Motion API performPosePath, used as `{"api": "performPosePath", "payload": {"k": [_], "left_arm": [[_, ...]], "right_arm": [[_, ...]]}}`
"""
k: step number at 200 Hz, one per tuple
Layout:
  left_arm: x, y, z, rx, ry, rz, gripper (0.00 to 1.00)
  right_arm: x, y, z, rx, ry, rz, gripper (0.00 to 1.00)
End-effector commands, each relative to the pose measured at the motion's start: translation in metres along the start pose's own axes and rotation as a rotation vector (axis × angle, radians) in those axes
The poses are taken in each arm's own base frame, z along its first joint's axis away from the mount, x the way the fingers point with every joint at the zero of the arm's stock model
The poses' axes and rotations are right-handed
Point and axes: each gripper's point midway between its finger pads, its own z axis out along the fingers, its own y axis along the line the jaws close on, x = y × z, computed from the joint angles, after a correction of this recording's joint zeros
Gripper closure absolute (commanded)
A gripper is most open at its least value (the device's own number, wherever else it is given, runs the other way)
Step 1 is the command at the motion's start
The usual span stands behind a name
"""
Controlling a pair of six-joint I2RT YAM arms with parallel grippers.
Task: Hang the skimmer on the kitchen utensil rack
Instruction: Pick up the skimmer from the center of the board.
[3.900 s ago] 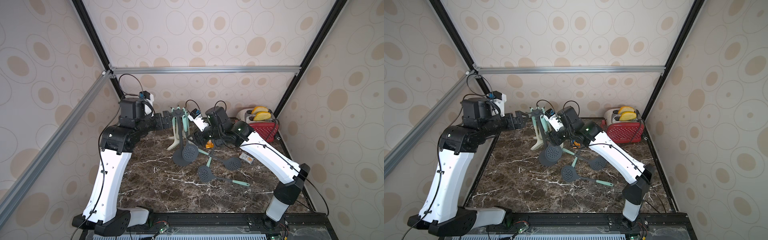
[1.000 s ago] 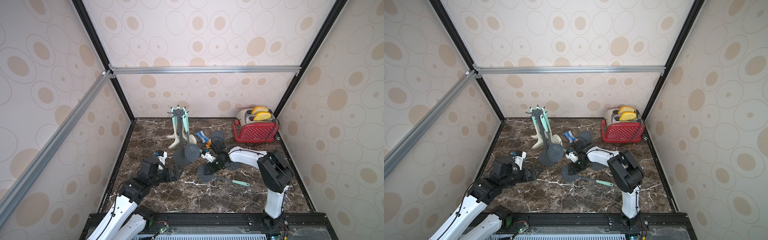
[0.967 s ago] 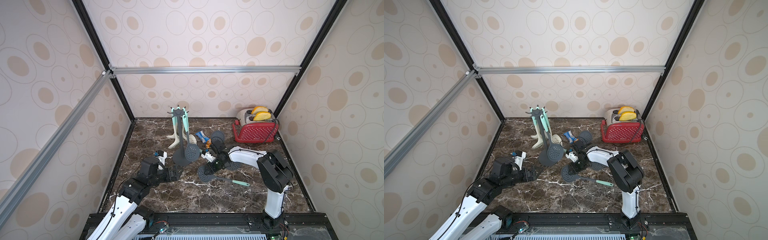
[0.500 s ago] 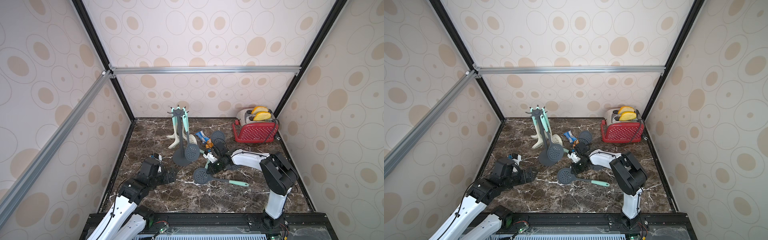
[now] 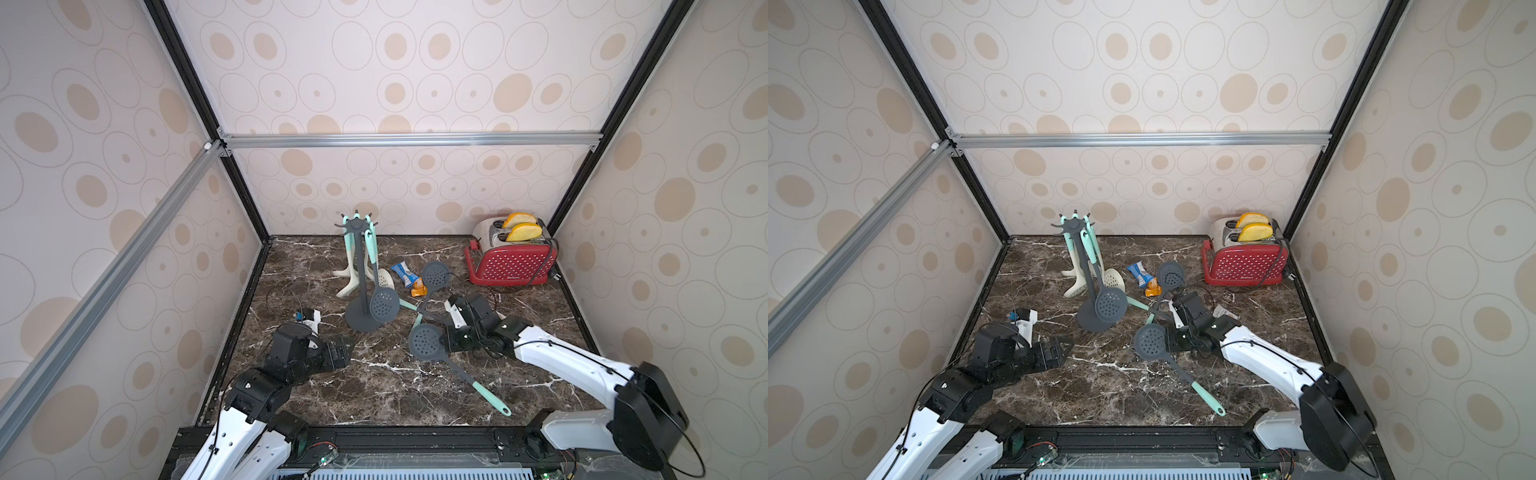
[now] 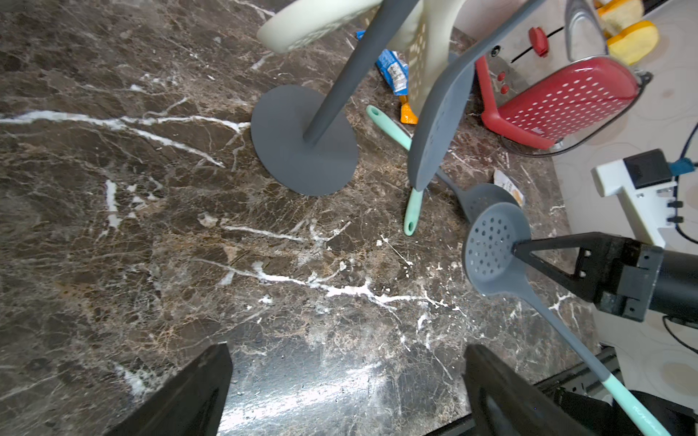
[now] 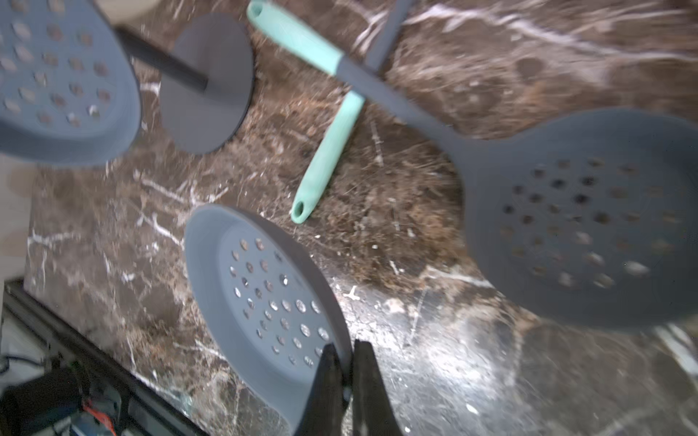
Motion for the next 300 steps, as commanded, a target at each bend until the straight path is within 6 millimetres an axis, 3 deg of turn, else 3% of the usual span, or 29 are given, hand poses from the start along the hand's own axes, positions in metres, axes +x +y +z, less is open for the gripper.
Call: {"api": "performPosePath", "payload": {"k": [1,45,99,138,192,248,300], "left_arm": [[-0.013,-0.027,-0.012,0.130,-0.054,-0.002,0.02],[-0.025,-0.064,-0.012,0.330,-0.076,-0.059,0.03],[-0.024,-0.085,-0.013,0.416,-0.071,-0.066,0.04],[-0.006,-0.121,0.004,0.443,-0.017,0.039,0.03],[-0.005,-0.170,0.014,0.562,0.016,0.073,0.01],[0.030,-0.222,0.026,0.643,0.115,0.184,0.01],[0.062,-0.253,0.042,0.677,0.214,0.269,0.07]], "right_arm": [[-0.017,-0.038,-0.021,0.181,-0.152,0.282,1.00],[-0.057,-0.034,-0.040,0.163,-0.329,0.451,1.00],[-0.094,-0.049,-0.065,0.159,-0.598,0.574,1.00],[-0.102,-0.058,-0.077,0.155,-0.662,0.654,1.00],[-0.104,-0.059,-0.096,0.110,-0.713,0.728,1.00],[-0.112,-0.051,-0.107,0.056,-0.731,0.782,1.00],[-0.117,-0.044,-0.113,0.003,-0.737,0.812,1.00]]}}
